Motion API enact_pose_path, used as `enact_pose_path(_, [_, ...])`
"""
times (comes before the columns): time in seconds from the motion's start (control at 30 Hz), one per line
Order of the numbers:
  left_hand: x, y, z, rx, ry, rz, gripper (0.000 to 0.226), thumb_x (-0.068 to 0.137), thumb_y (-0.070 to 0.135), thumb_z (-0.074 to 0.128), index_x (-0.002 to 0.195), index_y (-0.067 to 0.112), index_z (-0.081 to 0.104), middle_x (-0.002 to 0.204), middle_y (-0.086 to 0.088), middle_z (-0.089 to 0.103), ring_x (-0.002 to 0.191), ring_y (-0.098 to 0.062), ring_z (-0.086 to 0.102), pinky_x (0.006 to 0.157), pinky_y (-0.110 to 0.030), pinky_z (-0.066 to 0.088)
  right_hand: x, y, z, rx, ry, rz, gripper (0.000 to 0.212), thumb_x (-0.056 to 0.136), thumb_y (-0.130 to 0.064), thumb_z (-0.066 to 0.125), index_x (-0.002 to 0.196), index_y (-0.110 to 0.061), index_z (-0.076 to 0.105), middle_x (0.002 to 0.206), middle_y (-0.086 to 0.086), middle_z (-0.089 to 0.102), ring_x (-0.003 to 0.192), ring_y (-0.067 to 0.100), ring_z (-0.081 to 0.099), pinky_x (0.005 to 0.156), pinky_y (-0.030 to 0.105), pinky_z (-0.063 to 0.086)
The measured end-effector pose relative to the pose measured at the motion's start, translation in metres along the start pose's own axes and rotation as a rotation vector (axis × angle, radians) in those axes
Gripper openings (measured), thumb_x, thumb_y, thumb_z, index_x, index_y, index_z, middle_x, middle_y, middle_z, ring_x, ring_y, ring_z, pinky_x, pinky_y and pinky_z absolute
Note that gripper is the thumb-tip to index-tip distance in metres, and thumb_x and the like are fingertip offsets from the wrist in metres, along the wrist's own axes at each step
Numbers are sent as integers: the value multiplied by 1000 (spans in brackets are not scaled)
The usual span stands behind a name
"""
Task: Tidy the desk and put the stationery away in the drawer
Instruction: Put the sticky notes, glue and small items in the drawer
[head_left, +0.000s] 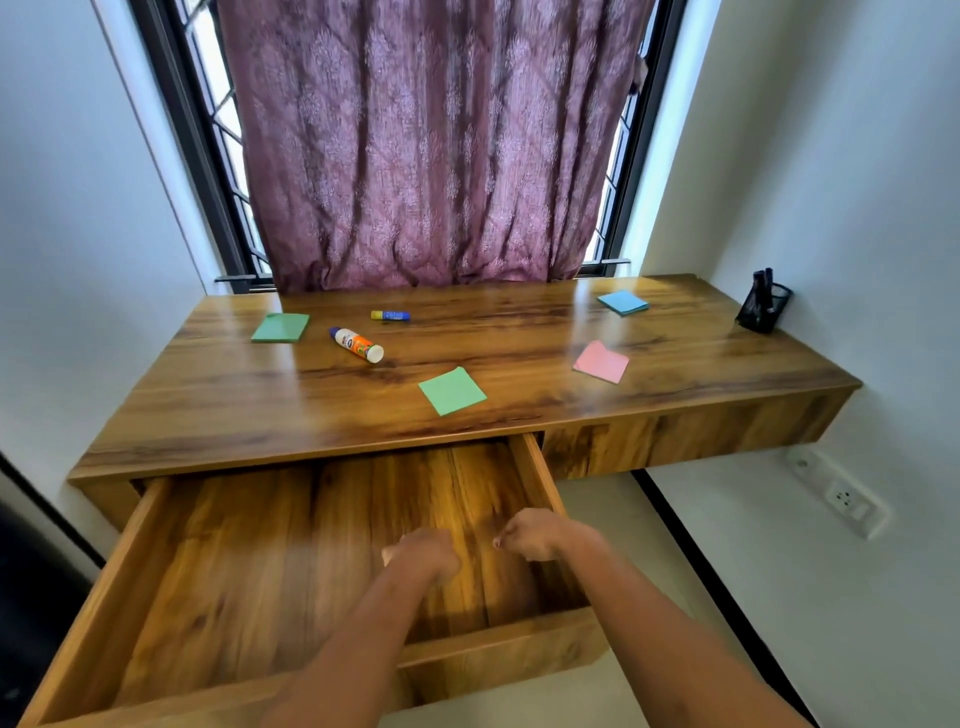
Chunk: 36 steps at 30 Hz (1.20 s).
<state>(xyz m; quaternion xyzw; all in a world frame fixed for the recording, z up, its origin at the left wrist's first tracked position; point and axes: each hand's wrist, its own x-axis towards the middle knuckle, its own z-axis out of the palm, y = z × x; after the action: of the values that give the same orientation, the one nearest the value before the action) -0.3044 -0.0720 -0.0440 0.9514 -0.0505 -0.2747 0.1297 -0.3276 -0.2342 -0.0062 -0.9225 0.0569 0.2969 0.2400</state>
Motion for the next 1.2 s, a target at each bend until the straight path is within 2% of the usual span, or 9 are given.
enact_pose_path(0.13, [31,32,-33,-159,215,64,21,89,26,55,109,24,62,102,5,64,91,-13,61,80,-30,53,25,6,-33,103,74,-28,34,96,-30,52,124,-12,62,132,5,58,121,21,52,105,36,42])
enact_pose_path(0.23, [56,48,-62,-254,387,137,10,89,23,57,98,25,63,95,6,64,81,-9,58,68,-25,49,42,18,-61,236,202,0,25,95,-21,54,115,-13,66,126,5,60,117,19,55,102,34,45])
enact_pose_path(0.3, [75,54,-81,-269,484,161,10,90,23,59,98,23,64,98,4,65,82,-8,56,65,-24,46,51,27,-79,269,276,22,20,94,-19,54,108,-14,67,123,6,61,113,19,56,99,33,46])
enact_pose_path(0.4, [107,60,-101,-218,561,168,25,89,24,61,114,19,61,117,-1,61,106,-17,56,77,-29,51,59,39,-104,298,372,61,19,94,-18,55,106,-11,68,118,7,63,105,17,58,86,27,47])
enact_pose_path(0.53, [148,67,-123,-139,475,74,46,92,31,56,136,21,45,144,-5,40,132,-27,37,98,-42,43,72,59,-134,274,463,113,26,94,-20,54,117,-12,62,121,8,61,111,23,56,89,30,44])
enact_pose_path(0.7, [193,60,-132,-139,408,-40,56,94,42,50,144,25,32,151,-6,26,142,-30,18,106,-52,32,101,95,-176,218,489,184,32,91,-22,56,122,-14,61,126,11,60,115,27,55,96,33,45])
enact_pose_path(0.8, [213,60,-137,-96,332,-104,70,89,51,54,146,25,25,152,-6,25,141,-33,20,106,-53,29,123,116,-200,207,481,227,38,91,-26,56,127,-12,57,130,11,58,117,27,54,94,31,43])
enact_pose_path(0.97, [239,73,-156,31,294,-132,85,71,51,75,139,18,37,143,-10,43,132,-30,38,103,-46,41,164,145,-236,121,498,264,51,91,-29,54,139,-16,44,142,12,47,127,31,47,103,35,40])
enact_pose_path(1.2, [252,92,-157,117,223,-292,107,49,63,83,135,13,41,142,-12,42,136,-34,32,102,-47,41,204,156,-273,16,502,279,75,90,-43,59,150,-17,22,154,9,28,139,31,31,110,39,32])
